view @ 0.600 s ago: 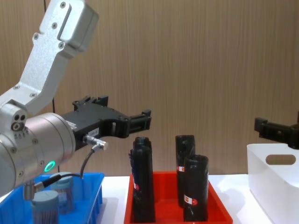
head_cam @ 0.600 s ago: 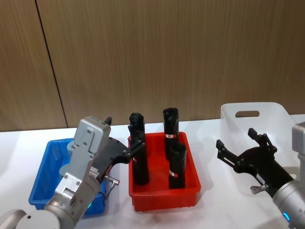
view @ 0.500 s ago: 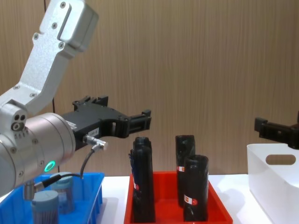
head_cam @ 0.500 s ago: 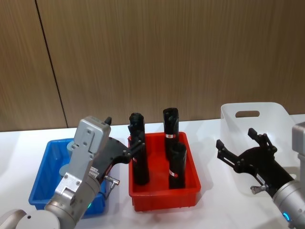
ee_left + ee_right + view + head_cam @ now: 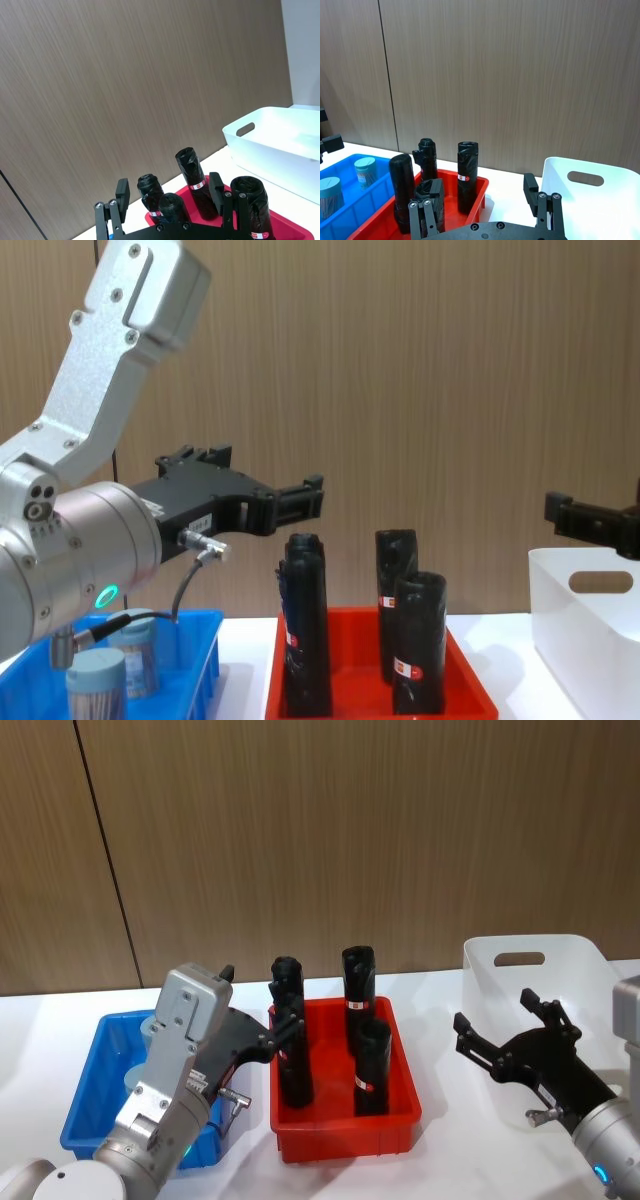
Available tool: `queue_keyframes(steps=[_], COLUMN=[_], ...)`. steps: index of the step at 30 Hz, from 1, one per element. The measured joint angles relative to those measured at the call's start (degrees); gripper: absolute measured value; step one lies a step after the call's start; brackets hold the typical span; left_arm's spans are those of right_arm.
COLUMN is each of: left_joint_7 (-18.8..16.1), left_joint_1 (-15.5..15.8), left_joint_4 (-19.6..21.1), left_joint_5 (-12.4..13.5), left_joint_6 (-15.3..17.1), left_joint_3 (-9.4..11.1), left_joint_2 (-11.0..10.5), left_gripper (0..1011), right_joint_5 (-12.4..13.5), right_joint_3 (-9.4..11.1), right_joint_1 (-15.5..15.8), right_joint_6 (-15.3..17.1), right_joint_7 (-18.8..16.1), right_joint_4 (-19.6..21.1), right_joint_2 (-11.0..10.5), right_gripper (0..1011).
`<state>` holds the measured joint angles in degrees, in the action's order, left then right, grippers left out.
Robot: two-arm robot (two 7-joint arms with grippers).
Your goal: Pick the cotton swabs from the blue box and place them into the white box.
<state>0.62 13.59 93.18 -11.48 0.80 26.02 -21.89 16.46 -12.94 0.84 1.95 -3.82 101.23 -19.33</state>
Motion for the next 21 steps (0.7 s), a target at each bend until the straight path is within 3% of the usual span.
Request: queue_keyframes(steps=[21], left_joint_7=[0.0], left_joint_1=[-0.19], left_joint_4=[0.49], left_joint_5=[0.06], left_joint_6=[0.79], left_joint_3=[-0.17], left_joint_2=[-0.22], left_gripper=[1004], right_joint_5=[0.0], right_joint_3=[0.0], right_joint_1=[0.0], right_joint_6=[0.0], right_joint_7=[0.0], right_joint_4=[0.0], right_joint_2=[0.0], right_gripper=[1001])
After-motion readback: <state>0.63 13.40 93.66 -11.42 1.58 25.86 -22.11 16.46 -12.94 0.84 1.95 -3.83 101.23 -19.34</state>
